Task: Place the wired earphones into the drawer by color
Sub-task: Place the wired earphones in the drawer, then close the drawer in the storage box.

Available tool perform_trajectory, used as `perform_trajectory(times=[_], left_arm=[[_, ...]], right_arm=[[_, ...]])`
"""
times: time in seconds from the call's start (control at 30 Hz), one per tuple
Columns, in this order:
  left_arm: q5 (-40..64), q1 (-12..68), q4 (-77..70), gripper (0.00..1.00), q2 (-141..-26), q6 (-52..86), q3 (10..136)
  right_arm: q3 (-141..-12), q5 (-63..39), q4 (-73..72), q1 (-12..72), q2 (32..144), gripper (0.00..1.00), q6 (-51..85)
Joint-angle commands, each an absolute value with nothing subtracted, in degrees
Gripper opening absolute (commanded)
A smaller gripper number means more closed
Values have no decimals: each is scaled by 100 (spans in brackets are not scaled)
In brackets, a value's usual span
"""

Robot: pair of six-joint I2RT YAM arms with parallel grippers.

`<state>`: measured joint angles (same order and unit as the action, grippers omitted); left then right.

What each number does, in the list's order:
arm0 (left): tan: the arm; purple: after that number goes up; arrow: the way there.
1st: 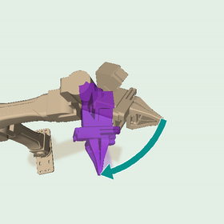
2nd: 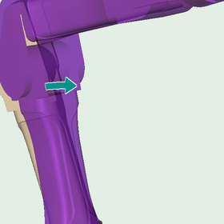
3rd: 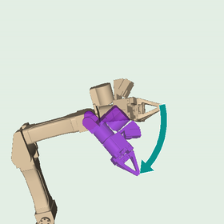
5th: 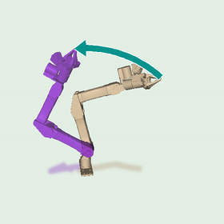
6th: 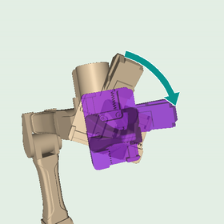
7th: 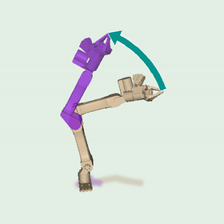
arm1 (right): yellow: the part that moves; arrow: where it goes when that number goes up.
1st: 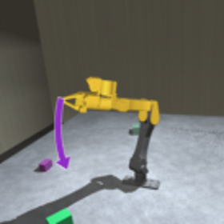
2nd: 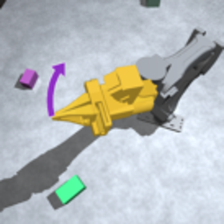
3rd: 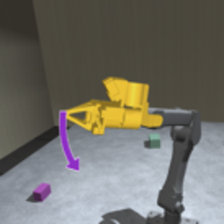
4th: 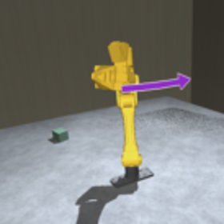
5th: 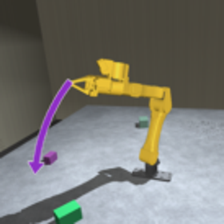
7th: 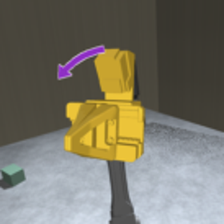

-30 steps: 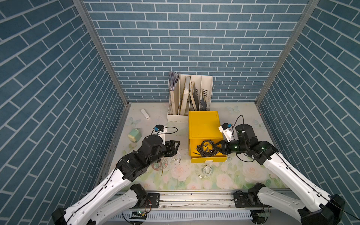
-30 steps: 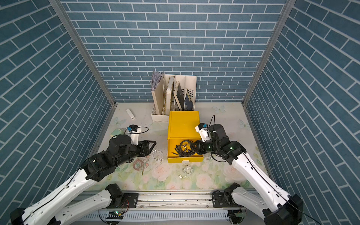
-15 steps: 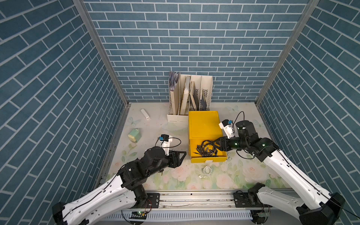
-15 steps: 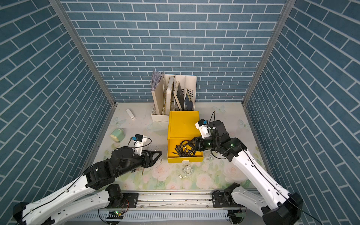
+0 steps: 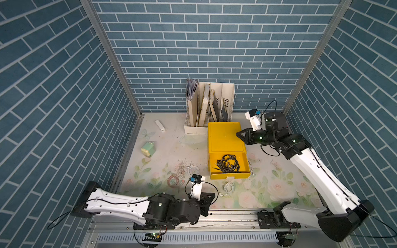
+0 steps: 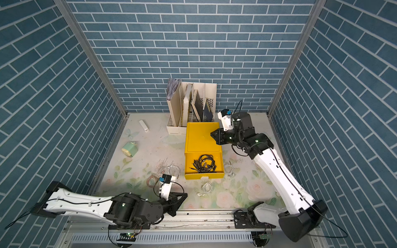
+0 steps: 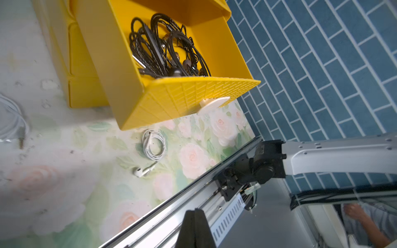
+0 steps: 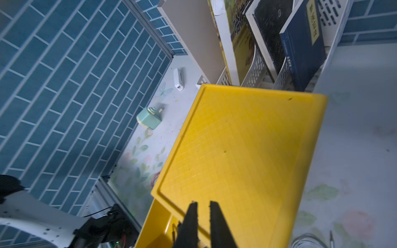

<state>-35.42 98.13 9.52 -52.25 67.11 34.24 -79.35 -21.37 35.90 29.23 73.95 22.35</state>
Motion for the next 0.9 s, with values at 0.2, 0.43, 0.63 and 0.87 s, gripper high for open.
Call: perform_trajectory(times=[0.2,0.43,0.63,0.87], left_arm=[[-4660,9848,-554,0,-7179,6575,4464],[-4625,9298,-291,0,-7260,6779,4307],[-4623,8931,-400,0,-7312,6461,4314],[-4608,8260,-534,0,-7383,6052,4296]], right_arm=[[-8433,-2369,3188,2864,8463,4,2133],[-8353,-2224,3188,2865,8635,4,1989],[-8316,-2207,3137,2855,8727,4,1960],[-8096,-2239,3023,2855,8867,5,2083]])
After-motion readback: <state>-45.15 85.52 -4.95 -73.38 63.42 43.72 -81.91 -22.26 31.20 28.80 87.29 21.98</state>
